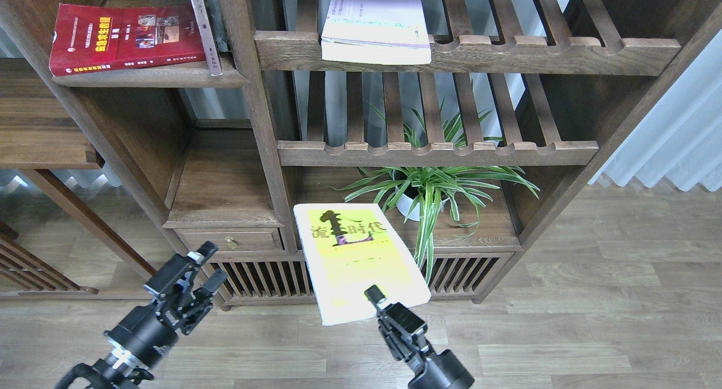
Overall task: Organize books on shelf
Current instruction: 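Hand the yellow-green book from the right gripper to the left gripper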
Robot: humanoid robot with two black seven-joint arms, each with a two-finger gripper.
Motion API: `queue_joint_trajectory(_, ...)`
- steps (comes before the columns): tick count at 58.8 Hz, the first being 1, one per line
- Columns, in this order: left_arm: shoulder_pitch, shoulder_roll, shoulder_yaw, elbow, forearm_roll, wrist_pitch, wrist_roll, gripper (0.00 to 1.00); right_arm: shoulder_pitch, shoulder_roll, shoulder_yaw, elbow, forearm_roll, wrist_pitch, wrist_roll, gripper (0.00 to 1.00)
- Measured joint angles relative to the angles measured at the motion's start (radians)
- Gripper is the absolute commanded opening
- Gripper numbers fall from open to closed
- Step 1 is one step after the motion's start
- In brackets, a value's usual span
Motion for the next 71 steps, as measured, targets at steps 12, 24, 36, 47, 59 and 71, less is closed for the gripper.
queue_joint_trajectory(12, -0.031, 0.037, 0.101, -0.005, -0.008, 0.0, 0.0, 0.88, 0.023, 0.006, -0.039, -0.003, 0.0, 0.0, -0.014, 0.05)
queue_joint_trajectory(24, -0.061, 0.035, 0.146, -0.019, -0.008, 0.0, -0.001, 0.87, 0.026, 0.009, -0.056, -0.011, -0.001, 0.0, -0.027, 0.05)
queue_joint_trajectory(36, -0.075, 0.032, 0.148, -0.036, -0.008, 0.0, -0.001, 0.87, 0.025, -0.001, -0.067, -0.012, -0.002, 0.0, -0.033, 0.05)
queue_joint_trajectory(47, -0.084, 0.03, 0.148, -0.031, -0.008, 0.0, -0.001, 0.86, 0.021, 0.004, -0.088, -0.016, -0.015, 0.0, -0.041, 0.06)
queue_joint_trajectory(59, -0.092, 0.035, 0.167, -0.024, -0.008, 0.0, -0.001, 0.79, 0.019, 0.011, -0.092, -0.019, -0.03, 0.0, -0.041, 0.06)
queue_joint_trajectory(71, -0.095, 0.038, 0.204, -0.023, 0.0, 0.0, 0.001, 0.69, 0.008, 0.013, -0.093, -0.019, -0.039, 0.0, -0.041, 0.06)
